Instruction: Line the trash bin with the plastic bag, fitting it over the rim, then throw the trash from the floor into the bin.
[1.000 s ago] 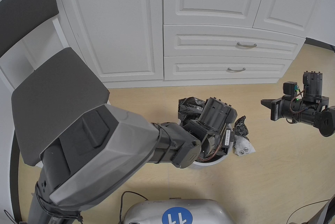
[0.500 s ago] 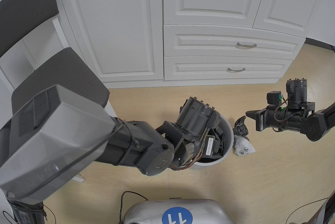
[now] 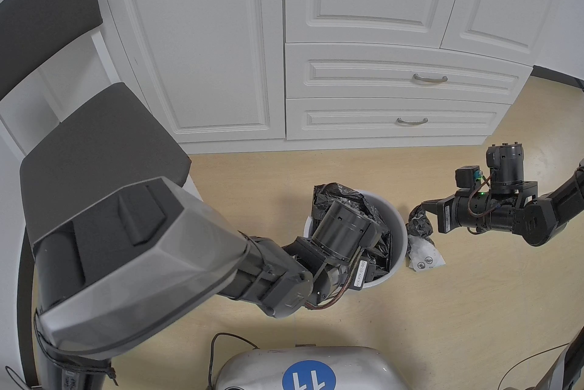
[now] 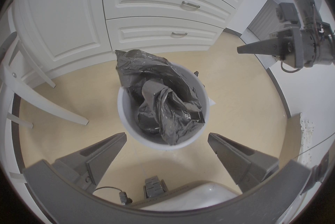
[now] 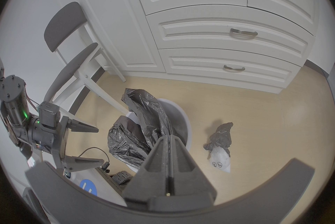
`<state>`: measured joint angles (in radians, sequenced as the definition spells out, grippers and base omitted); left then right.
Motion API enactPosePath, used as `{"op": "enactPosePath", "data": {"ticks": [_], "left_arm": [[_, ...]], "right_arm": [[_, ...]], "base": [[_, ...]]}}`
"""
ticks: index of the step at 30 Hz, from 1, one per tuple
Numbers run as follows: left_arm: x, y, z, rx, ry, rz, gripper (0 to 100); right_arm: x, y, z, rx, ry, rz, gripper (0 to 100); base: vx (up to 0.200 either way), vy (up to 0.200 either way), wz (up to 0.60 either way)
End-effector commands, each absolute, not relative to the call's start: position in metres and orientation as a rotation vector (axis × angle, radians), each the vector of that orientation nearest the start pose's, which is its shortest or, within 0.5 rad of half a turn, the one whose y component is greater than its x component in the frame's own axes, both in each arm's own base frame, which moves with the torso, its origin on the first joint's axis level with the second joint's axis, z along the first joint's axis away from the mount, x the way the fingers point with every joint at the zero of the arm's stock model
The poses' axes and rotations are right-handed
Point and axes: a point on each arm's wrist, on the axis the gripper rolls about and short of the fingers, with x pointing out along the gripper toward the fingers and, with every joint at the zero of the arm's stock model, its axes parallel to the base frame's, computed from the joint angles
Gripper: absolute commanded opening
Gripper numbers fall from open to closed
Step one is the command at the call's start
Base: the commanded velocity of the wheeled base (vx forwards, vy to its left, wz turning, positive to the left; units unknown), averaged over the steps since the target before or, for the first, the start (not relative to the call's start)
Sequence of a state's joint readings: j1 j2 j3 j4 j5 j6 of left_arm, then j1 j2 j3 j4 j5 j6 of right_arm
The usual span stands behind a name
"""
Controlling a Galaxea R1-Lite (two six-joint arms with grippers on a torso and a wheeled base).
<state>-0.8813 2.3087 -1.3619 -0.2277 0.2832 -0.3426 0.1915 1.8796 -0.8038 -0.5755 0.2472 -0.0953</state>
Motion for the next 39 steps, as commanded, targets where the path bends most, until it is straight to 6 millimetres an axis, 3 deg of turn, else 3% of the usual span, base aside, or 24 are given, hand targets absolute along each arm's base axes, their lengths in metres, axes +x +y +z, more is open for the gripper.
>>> {"op": "enactPosePath", "data": {"ticks": [1, 7, 20, 21, 31, 35, 39], "left_arm": [[0.300, -0.345, 0.033, 0.104, 0.703, -0.427, 100], [0.316, -0.344, 0.019, 0.182, 0.675, -0.337, 100], [0.338, -0.361, 0.014, 0.148, 0.600, -0.296, 100], [0.338, -0.361, 0.015, 0.147, 0.599, -0.296, 0], [0.337, -0.359, 0.022, 0.143, 0.577, -0.257, 0], [0.320, -0.345, 0.029, 0.155, 0.608, -0.251, 0], [0.288, -0.324, 0.039, 0.171, 0.657, -0.262, 0]], "right_arm": [[0.326, 0.064, 0.120, -0.073, 0.479, 0.441, 0], [0.326, 0.059, 0.122, -0.069, 0.473, 0.427, 0], [0.327, 0.058, 0.123, -0.069, 0.458, 0.424, 0], [0.327, 0.058, 0.123, -0.069, 0.456, 0.424, 0], [0.331, 0.057, 0.117, -0.070, 0.463, 0.425, 0], [0.331, 0.057, 0.117, -0.069, 0.460, 0.425, 0], [0.332, 0.052, 0.118, -0.071, 0.436, 0.413, 0]], "base": [[0.000, 0.000, 0.00], [0.000, 0.000, 0.00], [0.000, 0.000, 0.00], [0.000, 0.000, 0.00], [0.000, 0.000, 0.00], [0.000, 0.000, 0.00], [0.000, 0.000, 0.00]]}}
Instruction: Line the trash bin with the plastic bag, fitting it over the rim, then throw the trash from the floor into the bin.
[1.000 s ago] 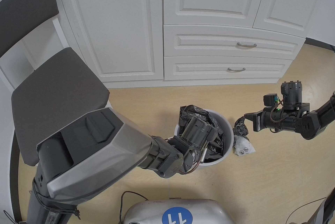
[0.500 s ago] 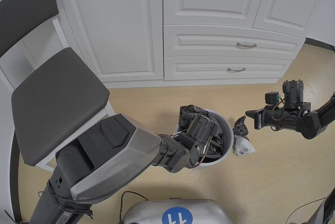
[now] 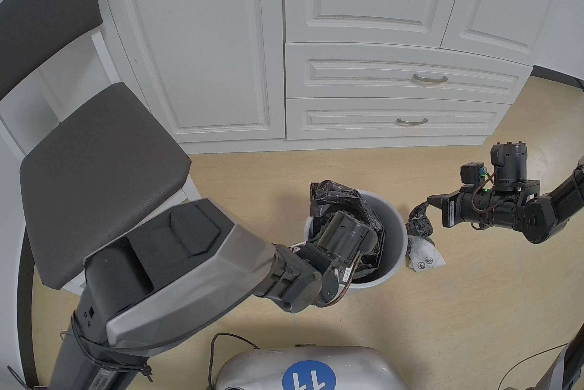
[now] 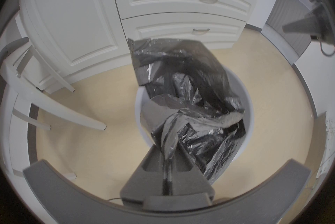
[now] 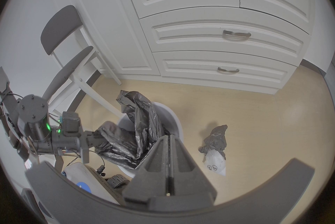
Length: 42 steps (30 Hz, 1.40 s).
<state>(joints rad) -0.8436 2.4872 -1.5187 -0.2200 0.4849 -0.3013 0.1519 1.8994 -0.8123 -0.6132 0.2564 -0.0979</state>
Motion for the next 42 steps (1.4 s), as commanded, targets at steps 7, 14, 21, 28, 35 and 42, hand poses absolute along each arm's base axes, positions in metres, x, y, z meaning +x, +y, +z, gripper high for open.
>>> {"op": "enactPosePath", "data": {"ticks": [7, 14, 21, 28, 35, 42], "left_arm": [[0.262, -0.295, 0.073, 0.082, 0.552, -0.386, 0], [0.251, -0.284, 0.092, 0.072, 0.522, -0.477, 0], [0.238, -0.275, 0.067, 0.118, 0.610, -0.499, 0], [0.226, -0.267, 0.057, 0.107, 0.597, -0.550, 0], [0.210, -0.261, 0.046, 0.126, 0.610, -0.575, 0], [0.201, -0.259, 0.040, 0.127, 0.604, -0.594, 0]], "right_arm": [[0.330, 0.053, 0.115, -0.077, 0.403, 0.413, 0], [0.329, 0.058, 0.112, -0.079, 0.420, 0.429, 0], [0.331, 0.063, 0.114, -0.073, 0.408, 0.441, 100], [0.338, 0.071, 0.109, -0.056, 0.419, 0.447, 100], [0.355, 0.073, 0.111, 0.009, 0.403, 0.375, 100], [0.377, 0.078, 0.109, 0.089, 0.389, 0.292, 100]], "base": [[0.000, 0.000, 0.00], [0.000, 0.000, 0.00], [0.000, 0.000, 0.00], [0.000, 0.000, 0.00], [0.000, 0.000, 0.00], [0.000, 0.000, 0.00]]}}
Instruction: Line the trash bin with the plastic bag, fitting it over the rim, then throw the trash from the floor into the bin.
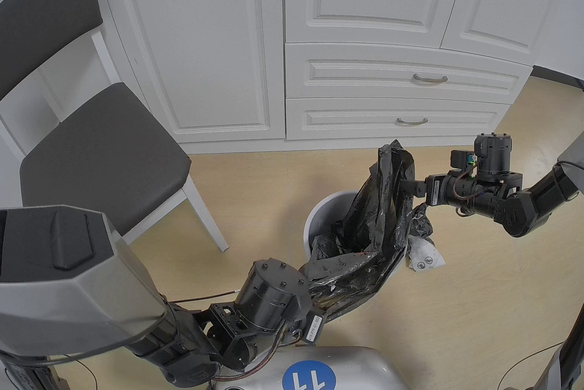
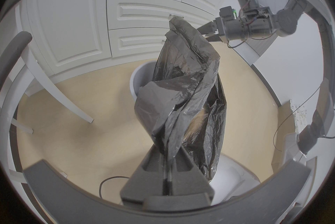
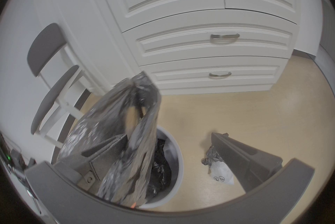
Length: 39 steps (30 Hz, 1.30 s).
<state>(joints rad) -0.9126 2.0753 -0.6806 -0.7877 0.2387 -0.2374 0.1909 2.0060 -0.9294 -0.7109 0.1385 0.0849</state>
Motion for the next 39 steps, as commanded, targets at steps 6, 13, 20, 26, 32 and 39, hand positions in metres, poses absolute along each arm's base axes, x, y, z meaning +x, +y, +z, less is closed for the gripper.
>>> {"op": "enactPosePath", "data": {"ticks": [6, 13, 20, 26, 32, 39], "left_arm": [[0.197, -0.259, 0.038, 0.137, 0.610, -0.603, 0], [0.199, -0.261, 0.037, 0.126, 0.596, -0.603, 0], [0.218, -0.253, 0.027, 0.111, 0.603, -0.545, 0], [0.276, -0.246, 0.023, 0.011, 0.512, -0.434, 0], [0.318, -0.255, 0.021, -0.028, 0.460, -0.390, 0], [0.330, -0.263, 0.030, -0.038, 0.443, -0.390, 0]], "right_arm": [[0.375, 0.083, 0.107, 0.093, 0.400, 0.302, 100], [0.371, 0.094, 0.101, 0.086, 0.418, 0.330, 0], [0.361, 0.071, 0.115, 0.075, 0.397, 0.289, 0], [0.348, 0.030, 0.105, -0.142, 0.421, 0.226, 0], [0.339, 0.026, 0.093, -0.179, 0.472, 0.229, 0], [0.323, 0.036, 0.074, -0.181, 0.553, 0.269, 0]], "base": [[0.000, 0.000, 0.00], [0.000, 0.000, 0.00], [0.000, 0.000, 0.00], [0.000, 0.000, 0.00], [0.000, 0.000, 0.00], [0.000, 0.000, 0.00]]}}
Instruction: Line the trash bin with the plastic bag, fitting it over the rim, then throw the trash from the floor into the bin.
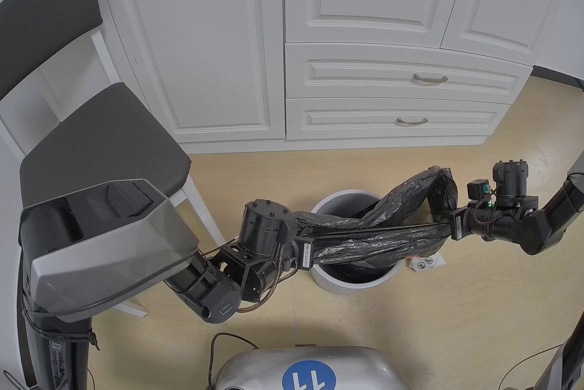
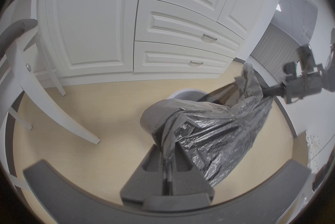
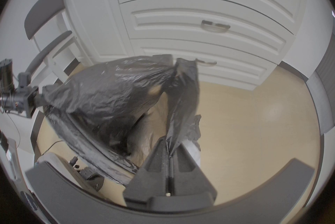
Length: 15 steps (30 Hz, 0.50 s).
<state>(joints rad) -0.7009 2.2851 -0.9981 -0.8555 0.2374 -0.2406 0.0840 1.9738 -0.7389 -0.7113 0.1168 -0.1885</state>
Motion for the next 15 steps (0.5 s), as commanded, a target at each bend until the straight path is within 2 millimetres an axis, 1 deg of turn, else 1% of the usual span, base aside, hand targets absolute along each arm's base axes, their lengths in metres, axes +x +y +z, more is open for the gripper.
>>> {"op": "enactPosePath", "data": {"ticks": [1, 3, 4, 6, 8, 9, 10, 11, 12, 15], "left_arm": [[0.330, -0.262, 0.033, -0.030, 0.453, -0.387, 0], [0.329, -0.258, 0.036, -0.019, 0.467, -0.381, 0], [0.325, -0.254, 0.043, -0.012, 0.481, -0.381, 0], [0.320, -0.251, 0.047, -0.001, 0.511, -0.391, 0], [0.310, -0.244, 0.057, 0.012, 0.557, -0.434, 0], [0.310, -0.244, 0.057, 0.012, 0.557, -0.434, 0], [0.305, -0.241, 0.061, 0.020, 0.589, -0.461, 0], [0.304, -0.240, 0.061, 0.023, 0.592, -0.463, 0], [0.303, -0.239, 0.059, 0.041, 0.610, -0.467, 0], [0.298, -0.234, 0.053, 0.084, 0.635, -0.474, 0]], "right_arm": [[0.316, 0.046, 0.068, -0.185, 0.580, 0.299, 0], [0.308, 0.054, 0.061, -0.190, 0.611, 0.324, 0], [0.300, 0.058, 0.054, -0.187, 0.639, 0.340, 0], [0.295, 0.062, 0.048, -0.180, 0.653, 0.347, 0], [0.289, 0.065, 0.038, -0.183, 0.655, 0.341, 0], [0.289, 0.065, 0.038, -0.183, 0.655, 0.341, 0], [0.285, 0.066, 0.028, -0.195, 0.657, 0.325, 0], [0.284, 0.066, 0.026, -0.196, 0.657, 0.322, 0], [0.281, 0.067, 0.016, -0.210, 0.665, 0.319, 0], [0.279, 0.069, 0.004, -0.230, 0.670, 0.321, 0]], "base": [[0.000, 0.000, 0.00], [0.000, 0.000, 0.00], [0.000, 0.000, 0.00], [0.000, 0.000, 0.00], [0.000, 0.000, 0.00], [0.000, 0.000, 0.00], [0.000, 0.000, 0.00], [0.000, 0.000, 0.00], [0.000, 0.000, 0.00], [0.000, 0.000, 0.00]]}}
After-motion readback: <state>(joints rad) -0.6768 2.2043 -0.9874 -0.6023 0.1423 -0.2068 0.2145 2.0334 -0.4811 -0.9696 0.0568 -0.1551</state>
